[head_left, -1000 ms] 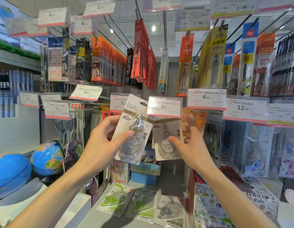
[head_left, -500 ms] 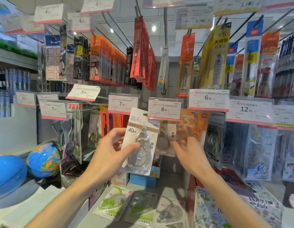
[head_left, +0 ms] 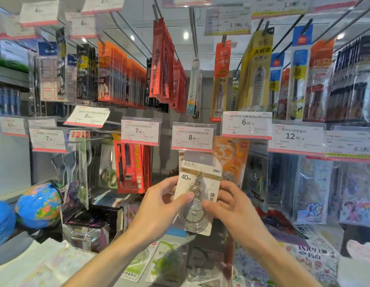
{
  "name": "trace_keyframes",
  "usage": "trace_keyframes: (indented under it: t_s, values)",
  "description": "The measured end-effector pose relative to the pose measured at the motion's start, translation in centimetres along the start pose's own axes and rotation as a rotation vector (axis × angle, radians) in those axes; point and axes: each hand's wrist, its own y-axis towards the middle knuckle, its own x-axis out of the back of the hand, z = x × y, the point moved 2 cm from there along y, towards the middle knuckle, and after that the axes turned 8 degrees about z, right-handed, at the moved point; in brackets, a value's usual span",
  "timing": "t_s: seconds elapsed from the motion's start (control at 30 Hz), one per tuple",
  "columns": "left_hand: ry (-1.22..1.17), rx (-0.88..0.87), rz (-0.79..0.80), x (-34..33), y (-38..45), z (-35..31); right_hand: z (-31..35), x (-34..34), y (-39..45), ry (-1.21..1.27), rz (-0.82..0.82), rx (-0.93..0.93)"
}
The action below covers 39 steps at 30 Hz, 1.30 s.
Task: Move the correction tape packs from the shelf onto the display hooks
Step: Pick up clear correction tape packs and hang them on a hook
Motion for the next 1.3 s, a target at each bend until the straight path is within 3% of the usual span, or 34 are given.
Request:
trace_keyframes:
  t_s: [0.17, 0.33, 0.43, 0.6, 0.87, 1.3]
  values:
    - [0.245, -0.119, -0.123, 1.6, 0.9, -1.1, 0.5, 2.3, -0.3, -0.070, -0.060, 0.035]
    - [0.635, -0.444, -0.286, 4.2, 3.2, -4.7, 1.1, 3.8, -0.4, -0.146, -0.117, 0.059]
    - [0.811, -0.572, -0.280, 4.8, 4.3, -6.3, 1.3, 4.0, -0.5, -0.167, -0.127, 0.056]
    - [1.033, -0.644, -0.200, 5.1, 5.0, -7.1, 1.5, 3.8, -0.5, -0.194, -0.131, 0.052]
    - [0.985, -0.745, -0.237, 6.4, 4.9, -7.0, 2.0, 2.5, 0.7, -0.234, -0.099, 0.049]
    - [0.826, -0.651, -0.251, 6.3, 4.6, -7.7, 2.9, 0.3, 4.2, -0.260, -0.121, 0.018]
